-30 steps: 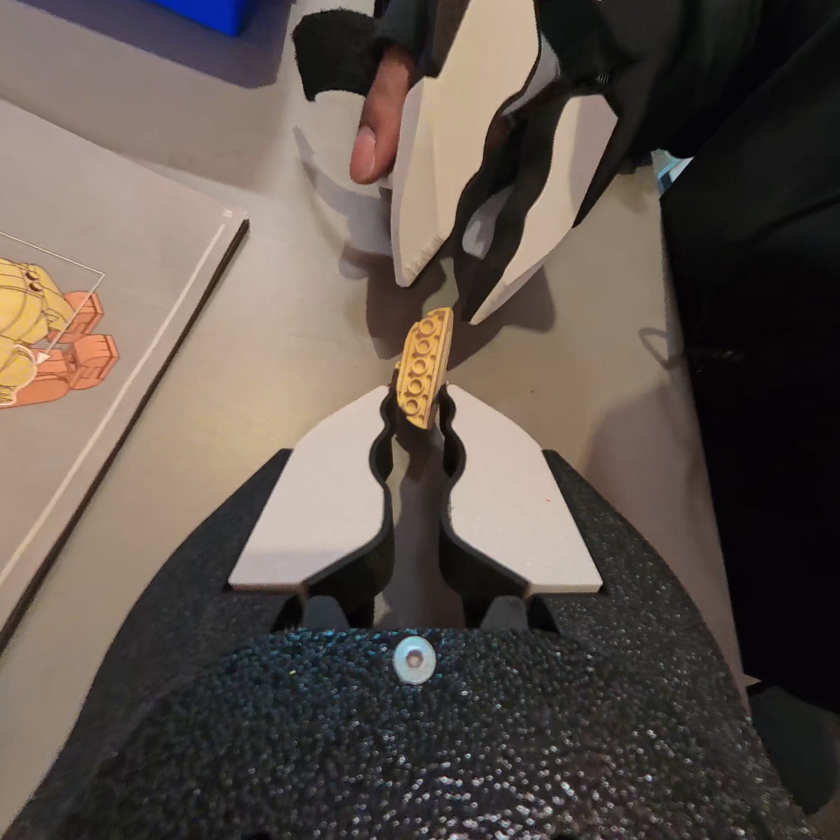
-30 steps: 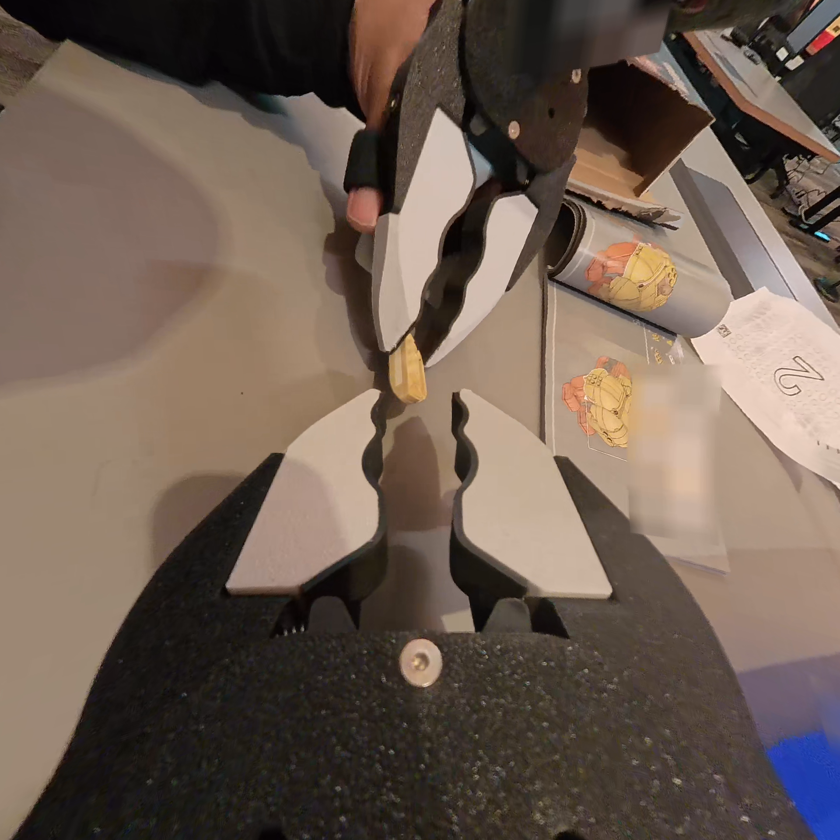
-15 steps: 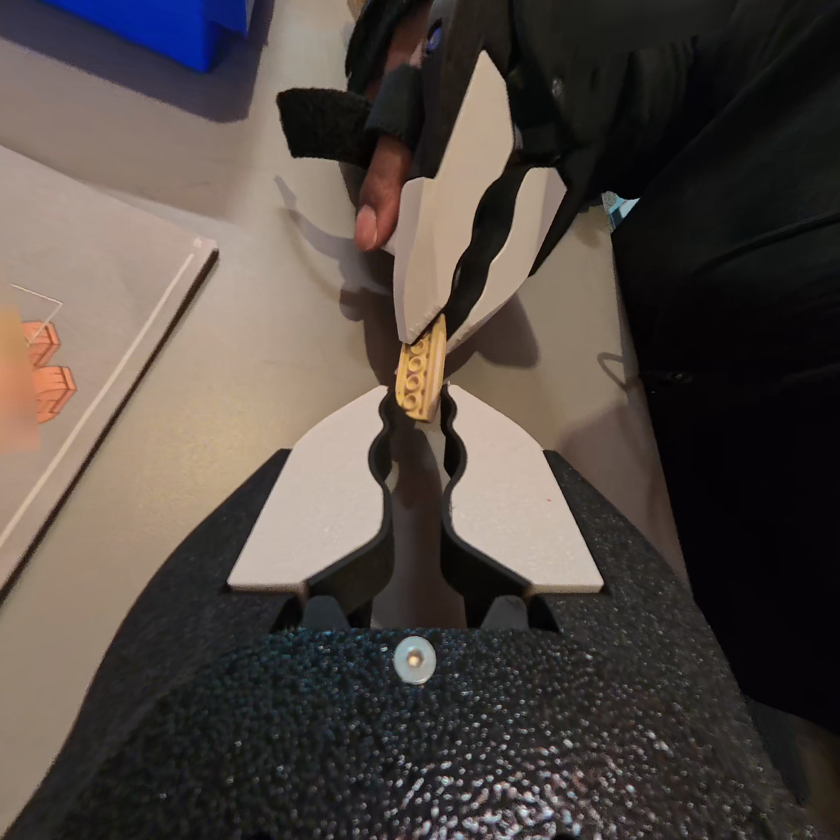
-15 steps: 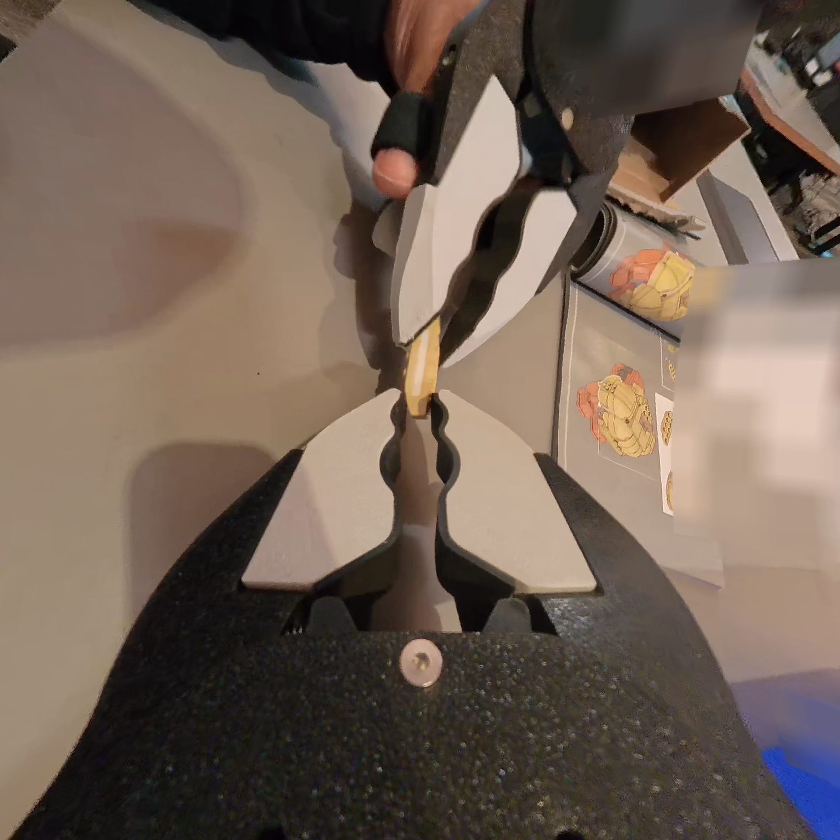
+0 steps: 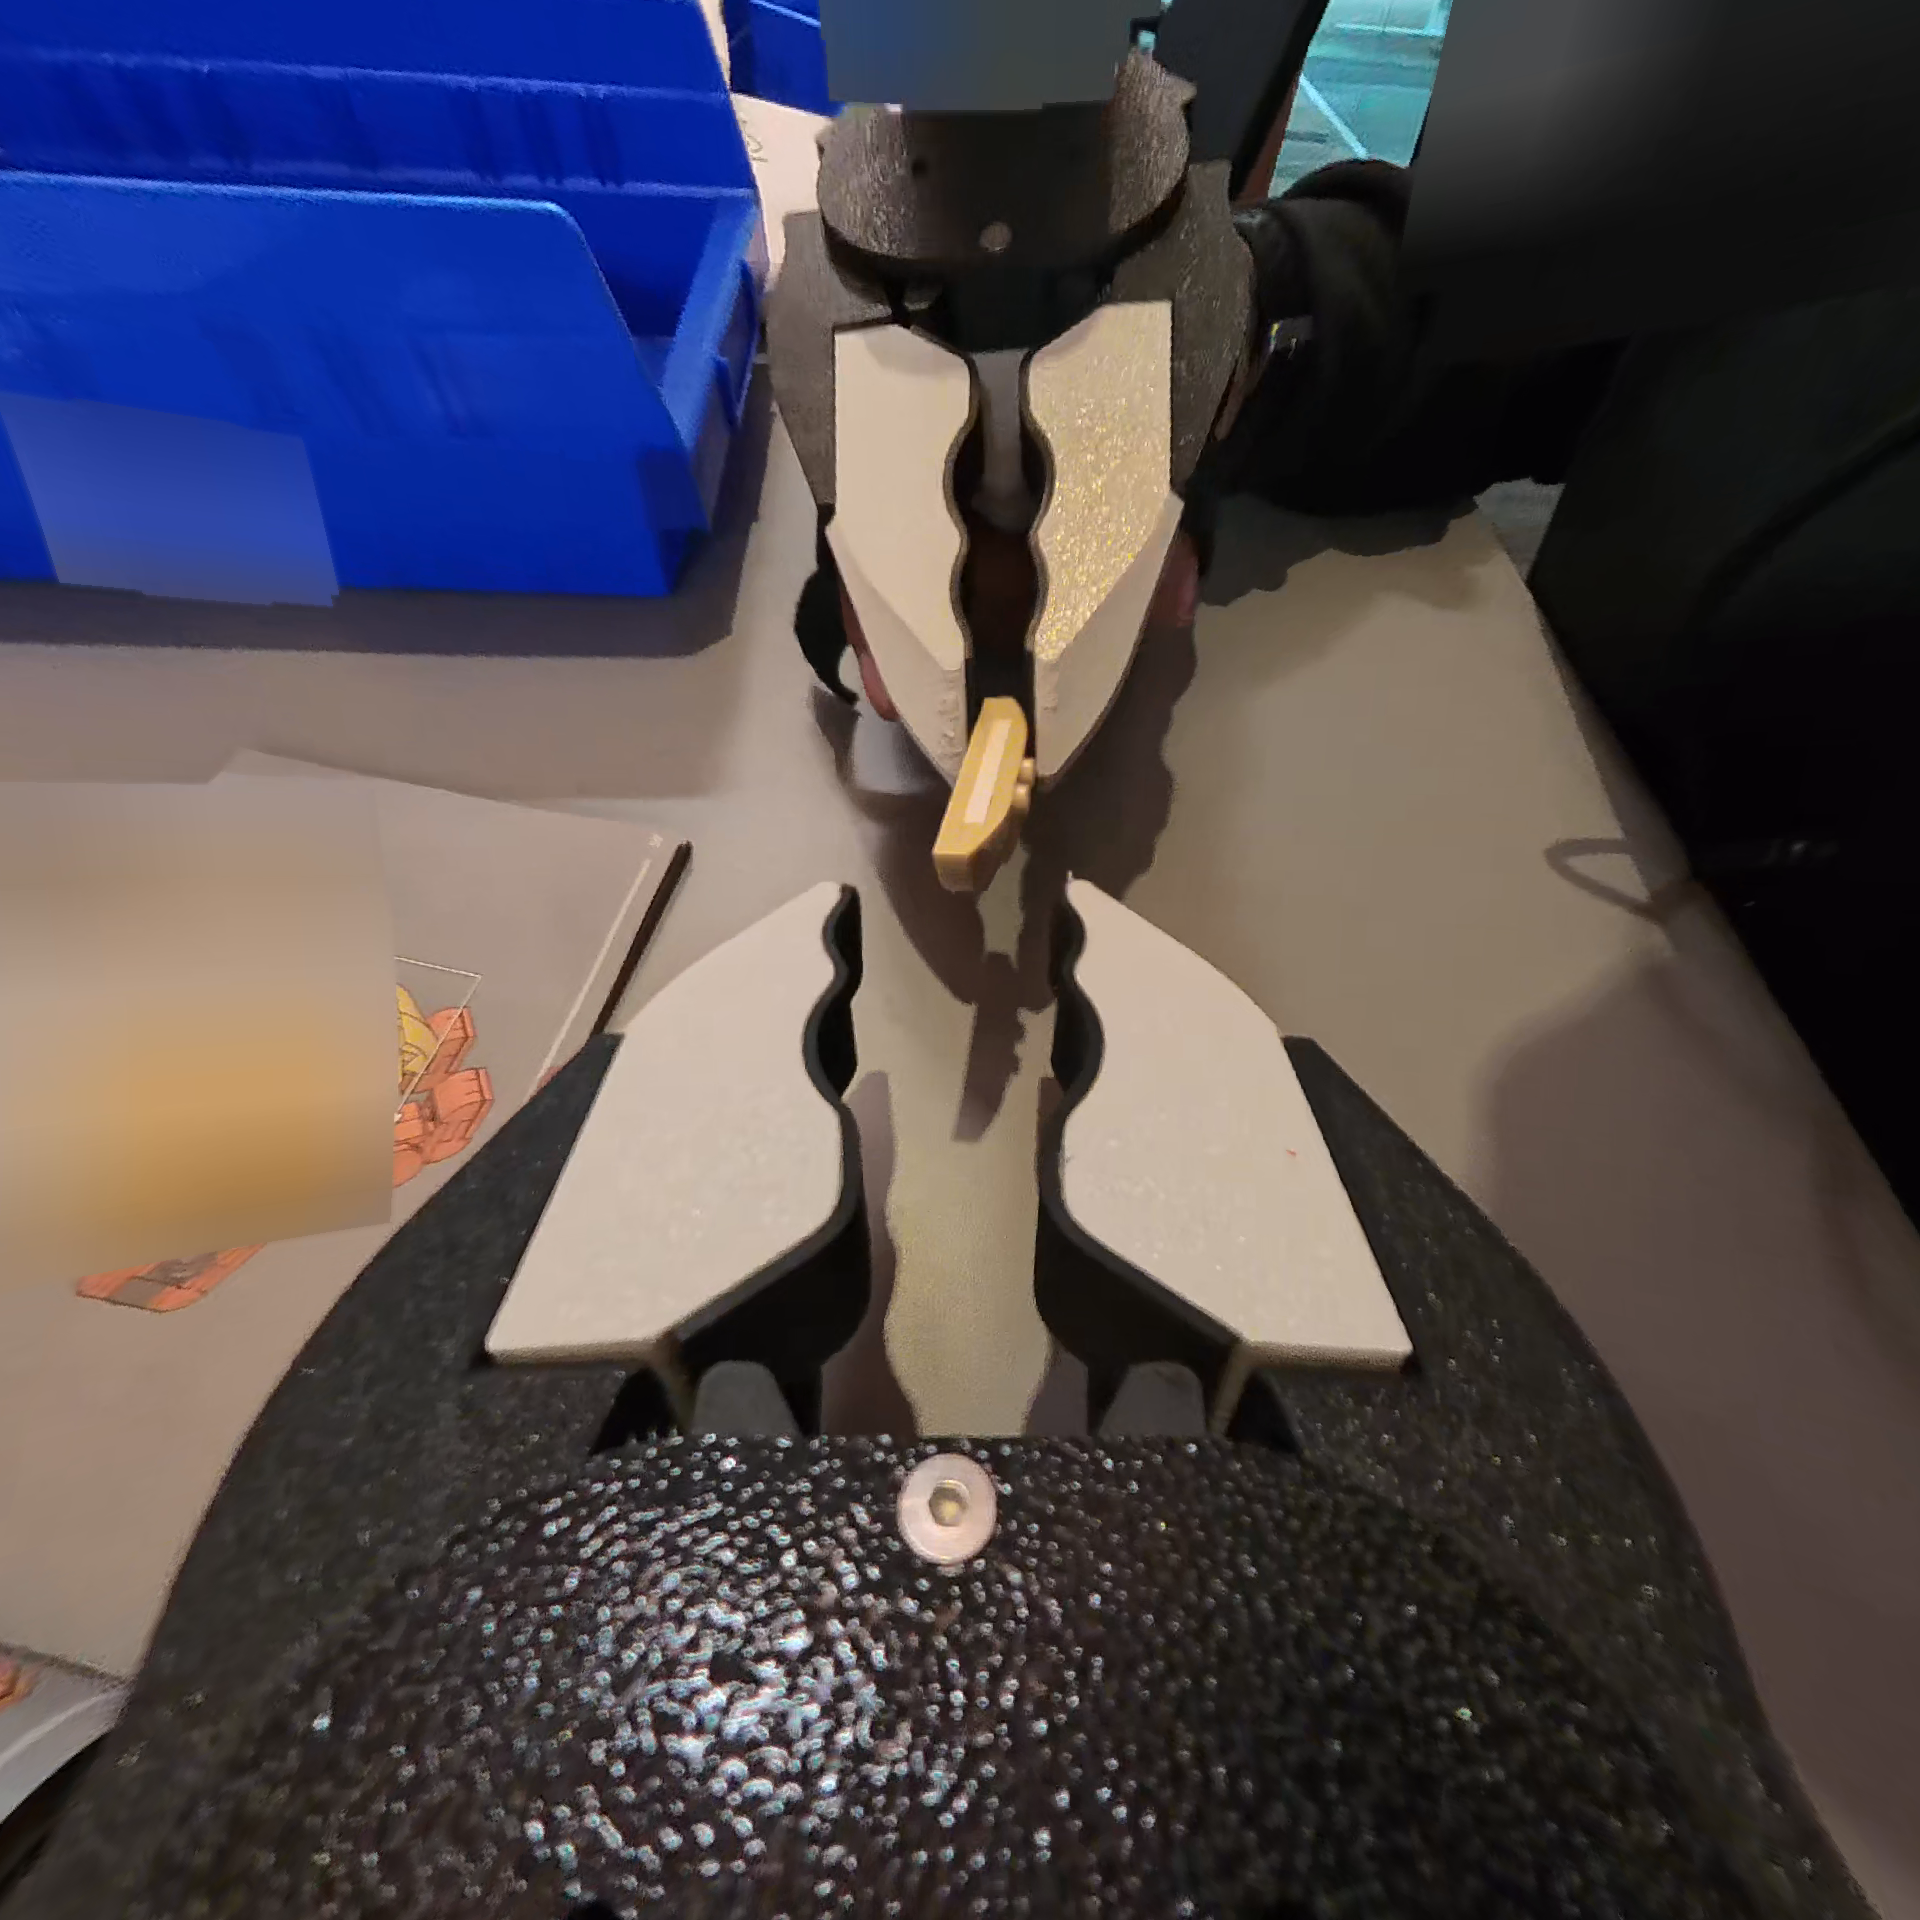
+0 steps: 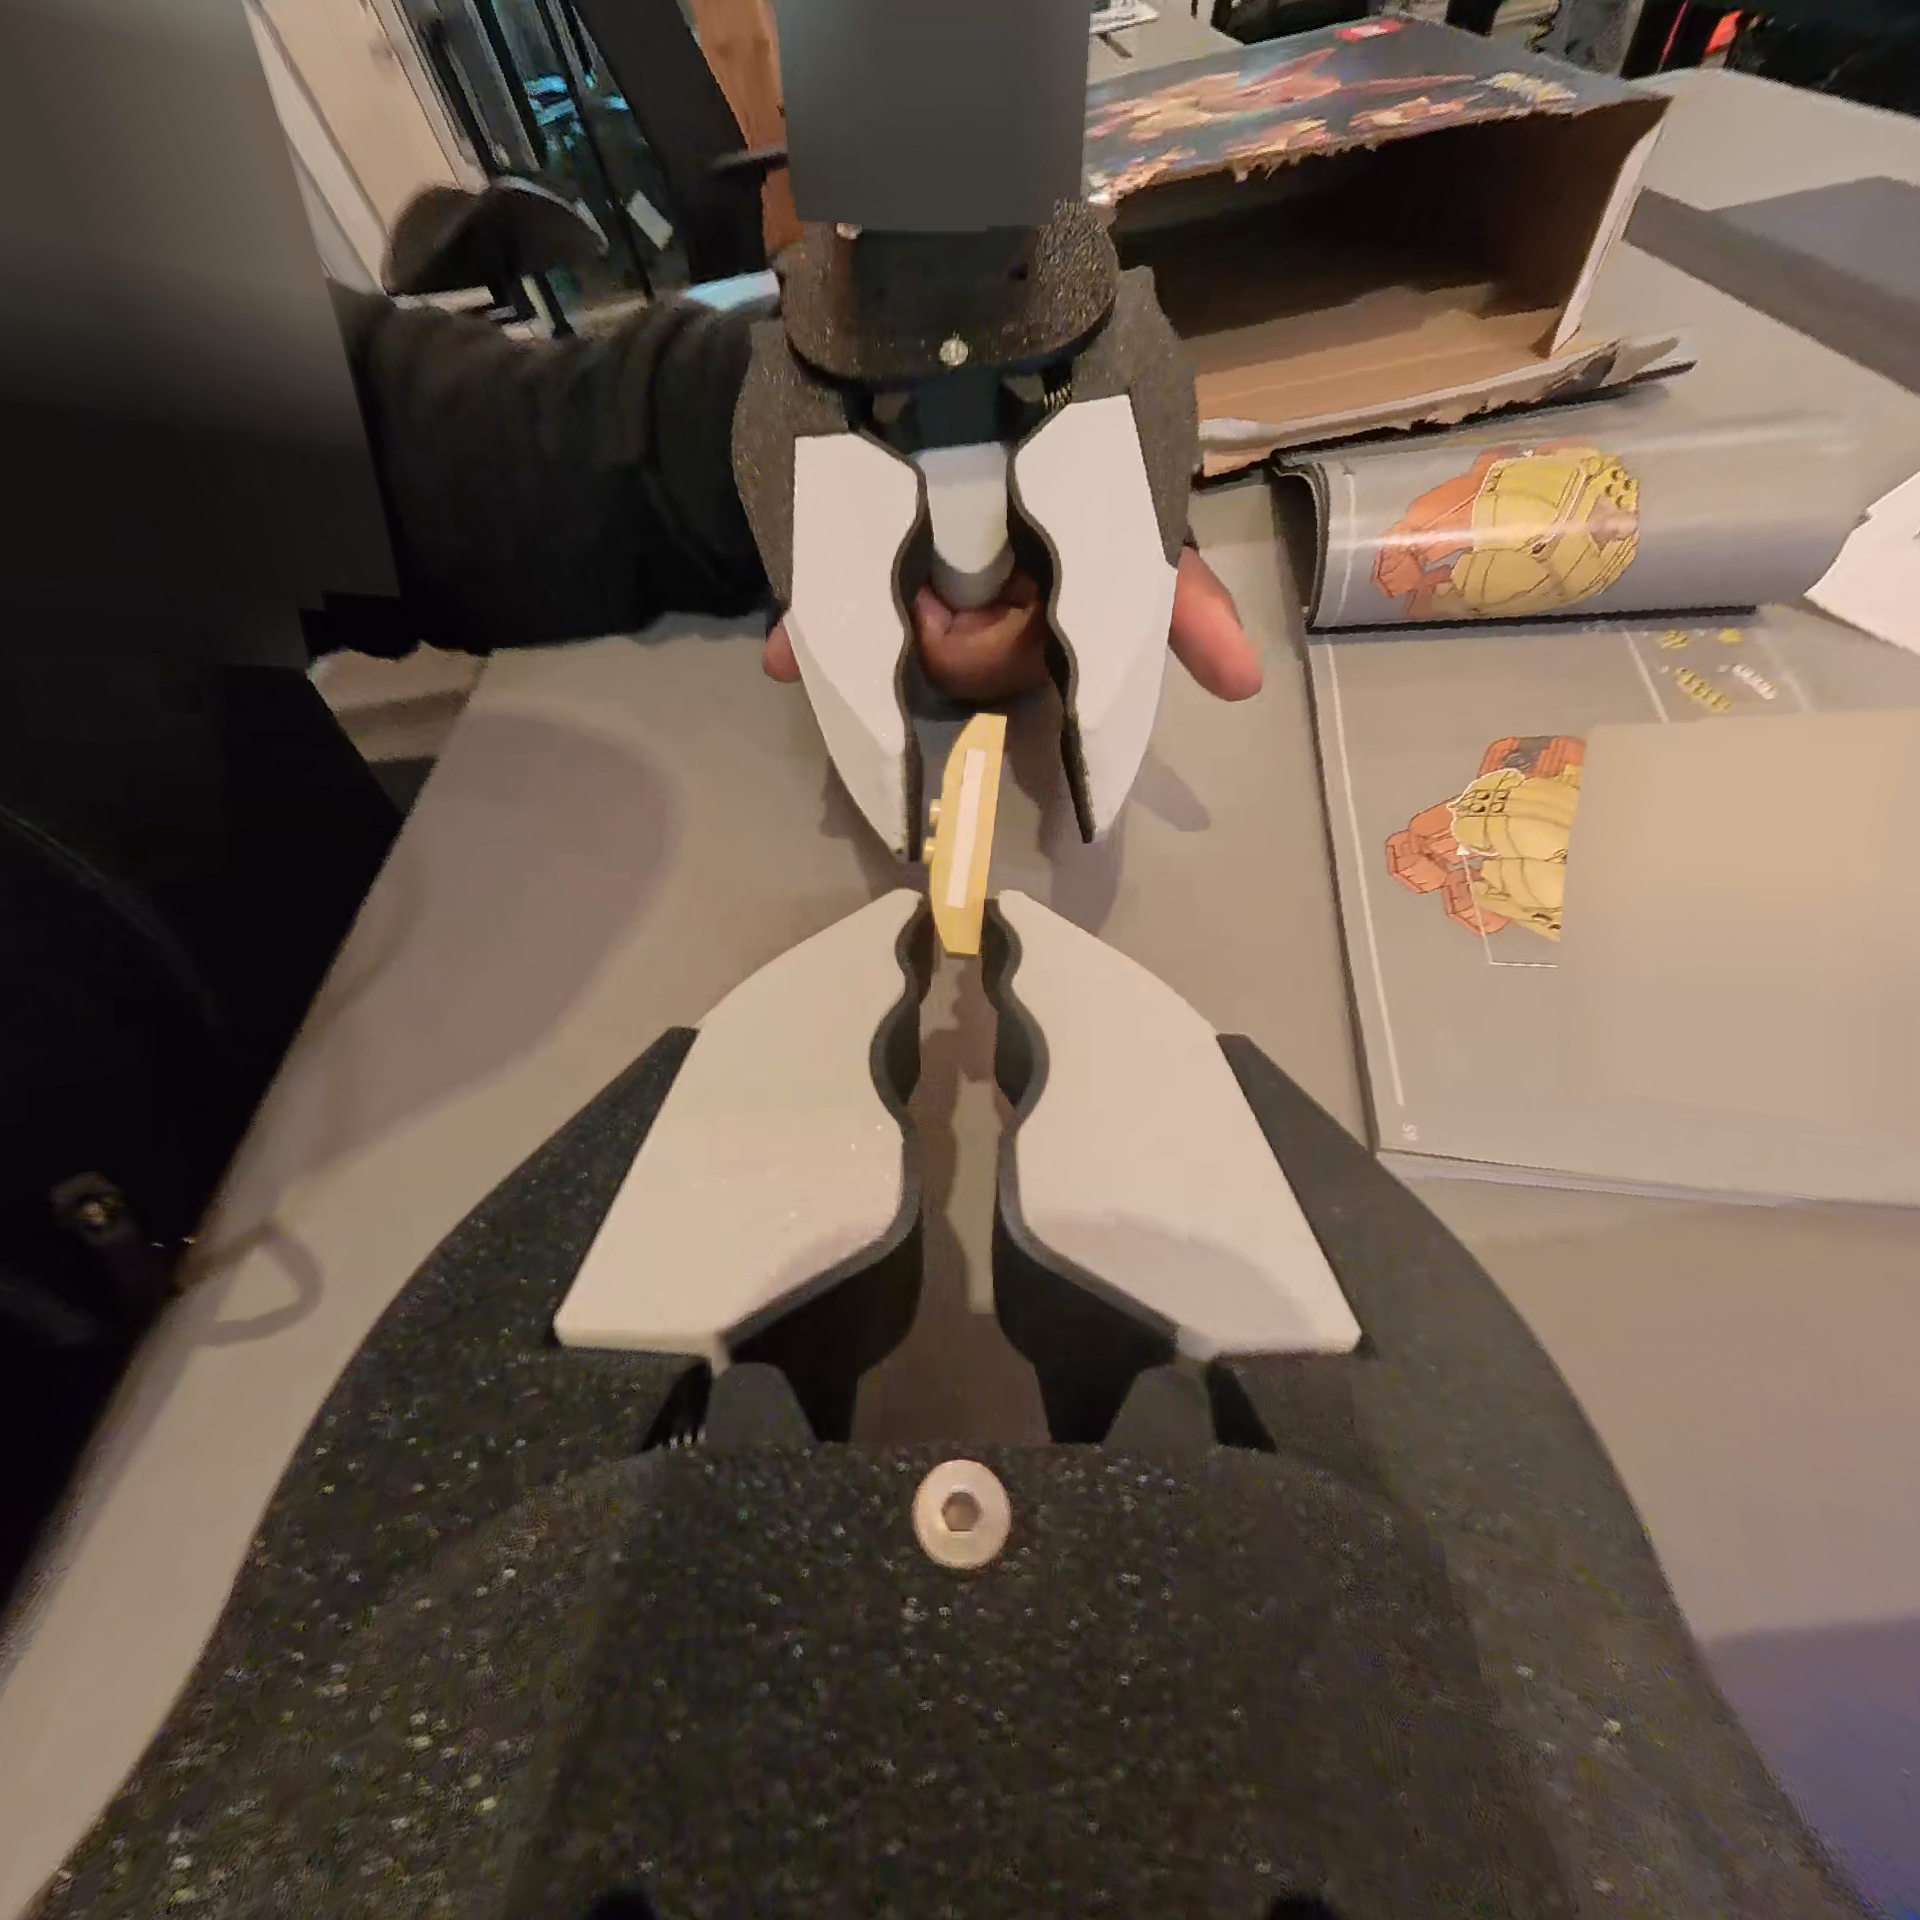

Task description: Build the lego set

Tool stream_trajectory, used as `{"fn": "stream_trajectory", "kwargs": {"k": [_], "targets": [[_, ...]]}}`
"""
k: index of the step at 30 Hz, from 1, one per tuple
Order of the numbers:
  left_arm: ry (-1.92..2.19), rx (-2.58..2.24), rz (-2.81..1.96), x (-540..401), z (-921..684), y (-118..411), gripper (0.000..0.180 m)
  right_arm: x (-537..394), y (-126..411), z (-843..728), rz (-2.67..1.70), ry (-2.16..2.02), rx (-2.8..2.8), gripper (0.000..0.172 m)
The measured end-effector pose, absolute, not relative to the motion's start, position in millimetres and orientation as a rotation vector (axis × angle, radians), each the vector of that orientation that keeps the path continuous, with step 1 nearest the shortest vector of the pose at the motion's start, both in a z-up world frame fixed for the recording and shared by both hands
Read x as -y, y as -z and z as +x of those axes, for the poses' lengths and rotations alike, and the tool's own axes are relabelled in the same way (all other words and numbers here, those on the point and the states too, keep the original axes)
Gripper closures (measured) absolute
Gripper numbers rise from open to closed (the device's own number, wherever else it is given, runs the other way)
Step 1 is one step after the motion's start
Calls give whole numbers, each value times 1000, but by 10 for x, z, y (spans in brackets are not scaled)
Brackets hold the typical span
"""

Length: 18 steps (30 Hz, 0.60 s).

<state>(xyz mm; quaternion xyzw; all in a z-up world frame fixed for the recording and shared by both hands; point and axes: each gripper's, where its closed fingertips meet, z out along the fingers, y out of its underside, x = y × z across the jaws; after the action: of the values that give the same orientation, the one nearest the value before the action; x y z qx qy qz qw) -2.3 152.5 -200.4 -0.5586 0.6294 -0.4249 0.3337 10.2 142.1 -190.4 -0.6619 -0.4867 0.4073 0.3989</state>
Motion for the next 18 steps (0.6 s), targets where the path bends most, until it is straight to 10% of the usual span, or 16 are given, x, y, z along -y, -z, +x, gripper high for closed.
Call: {"fn": "stream_trajectory", "kwargs": {"k": [18], "targets": [[1312,-1579,-1437,-1400,50,1850,169,-1367,1883,100,-1736,-1186,1179,163]]}}
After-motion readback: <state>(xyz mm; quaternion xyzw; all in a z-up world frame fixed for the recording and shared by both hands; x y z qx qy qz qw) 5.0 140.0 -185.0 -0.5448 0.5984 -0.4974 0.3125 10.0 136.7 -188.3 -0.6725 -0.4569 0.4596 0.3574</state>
